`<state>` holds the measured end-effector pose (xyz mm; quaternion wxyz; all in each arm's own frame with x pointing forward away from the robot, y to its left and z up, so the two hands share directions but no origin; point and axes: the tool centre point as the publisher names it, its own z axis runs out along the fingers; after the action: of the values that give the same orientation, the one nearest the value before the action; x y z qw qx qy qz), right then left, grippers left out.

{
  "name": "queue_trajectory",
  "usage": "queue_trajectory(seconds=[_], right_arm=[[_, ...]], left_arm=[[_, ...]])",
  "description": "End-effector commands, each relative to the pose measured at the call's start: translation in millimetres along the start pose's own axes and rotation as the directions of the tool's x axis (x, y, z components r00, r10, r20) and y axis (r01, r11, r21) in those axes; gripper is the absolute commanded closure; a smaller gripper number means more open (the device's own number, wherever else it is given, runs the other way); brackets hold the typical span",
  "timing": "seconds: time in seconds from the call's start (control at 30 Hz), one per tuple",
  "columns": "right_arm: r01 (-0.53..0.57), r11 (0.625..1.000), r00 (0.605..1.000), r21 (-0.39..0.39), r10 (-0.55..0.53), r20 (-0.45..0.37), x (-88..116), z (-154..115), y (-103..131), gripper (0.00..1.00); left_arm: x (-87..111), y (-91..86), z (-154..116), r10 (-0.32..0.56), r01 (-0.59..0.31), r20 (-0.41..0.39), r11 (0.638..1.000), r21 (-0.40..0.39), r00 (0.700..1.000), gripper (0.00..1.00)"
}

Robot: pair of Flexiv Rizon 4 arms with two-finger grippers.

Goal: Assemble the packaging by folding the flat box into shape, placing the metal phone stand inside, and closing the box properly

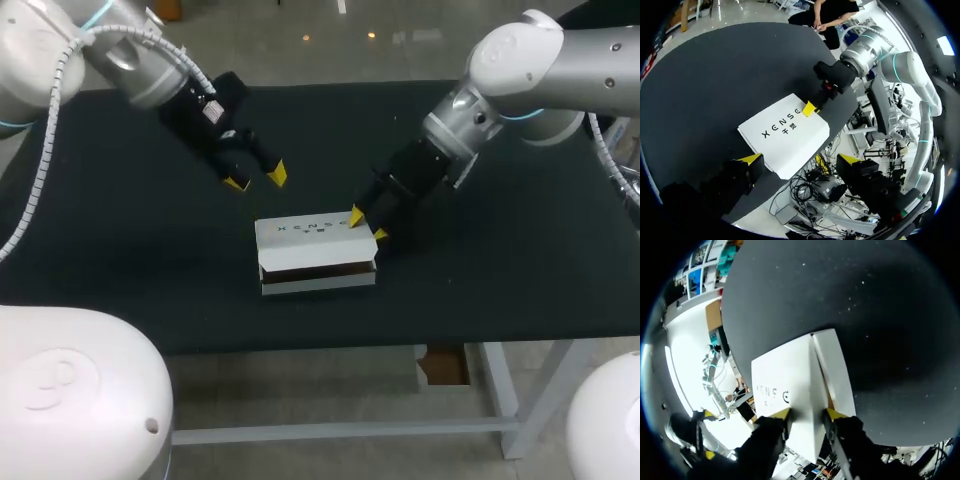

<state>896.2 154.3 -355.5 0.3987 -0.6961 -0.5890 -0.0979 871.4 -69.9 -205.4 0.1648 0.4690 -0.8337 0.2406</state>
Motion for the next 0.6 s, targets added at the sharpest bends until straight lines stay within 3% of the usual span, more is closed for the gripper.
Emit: queue_trajectory(seconds=[0.03, 0.1, 0.17, 0.23, 0.27, 0.33, 0.6], right_arm=[[0.001, 1.0, 1.0, -0.001, -0.001, -0.002, 0, 2, 0, 0.56], [0.001, 1.0, 1.0, -0.001, -0.001, -0.002, 0, 2, 0, 0.56], [0.001, 1.0, 1.0, -0.001, -0.001, -0.002, 0, 2, 0, 0.57], [0.001, 1.0, 1.0, -0.001, -0.001, -0.002, 0, 2, 0, 0.57], [0.001, 1.0, 1.0, -0.001, -0.001, -0.002, 0, 2, 0, 0.57], [0.001, 1.0, 1.0, -0.001, -0.001, -0.002, 0, 2, 0, 0.57], [0.001, 1.0, 1.0, -0.001, -0.001, -0.002, 0, 2, 0, 0.57]], left_arm=[[7.5, -5.6, -10, 0.225, -0.222, 0.074, 0.974, -0.047, 0.972, 0.0], [9.9, -6.8, -10, 0.289, -0.283, 0.096, 0.957, -0.068, 0.953, 0.0], [13.6, -7.9, -8, 0.396, -0.381, 0.126, 0.916, -0.123, 0.91, 0.0], [17.0, -6.2, -6, 0.514, -0.486, 0.143, 0.853, -0.189, 0.846, 0.0], [18.7, -4.0, -4, 0.58, -0.541, 0.131, 0.805, -0.242, 0.804, 0.0], [22.1, -1.5, -2, 0.656, -0.594, 0.132, 0.737, -0.322, 0.743, 0.0], [22.1, -1.5, -2, 0.656, -0.594, 0.132, 0.737, -0.322, 0.743, 0.0]])
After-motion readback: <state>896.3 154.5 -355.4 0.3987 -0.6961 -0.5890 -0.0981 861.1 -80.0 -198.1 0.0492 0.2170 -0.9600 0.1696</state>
